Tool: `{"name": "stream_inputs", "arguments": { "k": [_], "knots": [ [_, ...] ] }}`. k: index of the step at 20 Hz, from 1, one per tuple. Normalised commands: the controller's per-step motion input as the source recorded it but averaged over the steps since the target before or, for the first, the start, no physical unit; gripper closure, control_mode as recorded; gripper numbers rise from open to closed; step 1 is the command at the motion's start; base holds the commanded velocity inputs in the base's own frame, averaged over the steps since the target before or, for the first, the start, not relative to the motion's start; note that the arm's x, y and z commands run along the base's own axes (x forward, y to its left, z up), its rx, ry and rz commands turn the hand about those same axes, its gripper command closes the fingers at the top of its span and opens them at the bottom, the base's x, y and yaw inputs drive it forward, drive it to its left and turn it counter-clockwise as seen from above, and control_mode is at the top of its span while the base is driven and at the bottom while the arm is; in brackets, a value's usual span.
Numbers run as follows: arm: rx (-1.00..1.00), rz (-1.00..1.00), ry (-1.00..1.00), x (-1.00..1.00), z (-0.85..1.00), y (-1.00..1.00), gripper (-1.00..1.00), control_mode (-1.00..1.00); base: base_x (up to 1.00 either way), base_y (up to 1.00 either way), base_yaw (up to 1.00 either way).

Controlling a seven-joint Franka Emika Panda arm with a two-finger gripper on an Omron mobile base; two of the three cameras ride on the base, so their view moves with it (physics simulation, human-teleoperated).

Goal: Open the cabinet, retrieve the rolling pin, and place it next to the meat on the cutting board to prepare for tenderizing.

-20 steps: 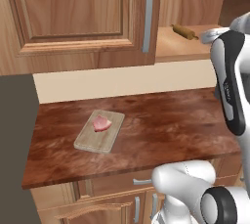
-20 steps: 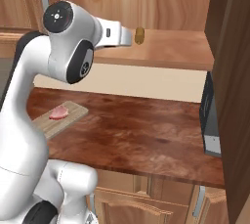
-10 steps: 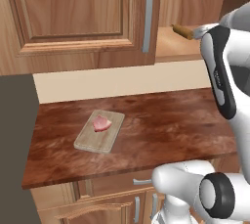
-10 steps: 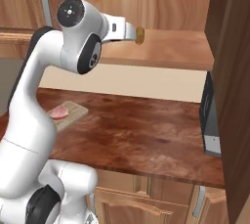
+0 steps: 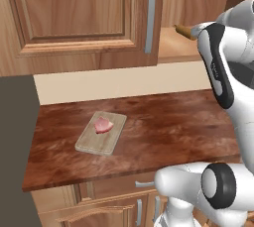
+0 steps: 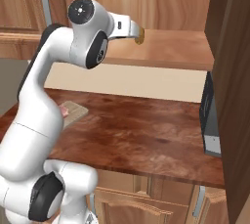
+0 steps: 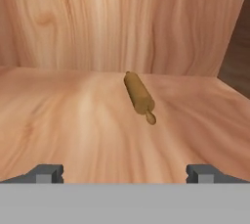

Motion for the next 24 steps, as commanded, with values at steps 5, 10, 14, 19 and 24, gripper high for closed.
{"name": "stream_inputs", "arguments": {
  "k": [5,10,14,19,24],
  "knots": [
    [0.00,0.02,0.00,0.28,-0.04,-0.07,-1.00,-1.00,0.00,0.00,0.00],
    [0.00,0.02,0.00,0.27,-0.06,-0.10,-1.00,-1.00,0.00,0.00,0.00],
    [0.00,0.01,0.00,0.23,-0.07,-0.09,-1.00,-1.00,0.00,0.00,0.00],
    [0.00,0.01,0.00,0.19,-0.07,-0.07,-1.00,-1.00,0.00,0.00,0.00],
    [0.00,0.01,0.00,0.21,-0.07,-0.06,-1.00,-1.00,0.00,0.00,0.00]
  ]
}}
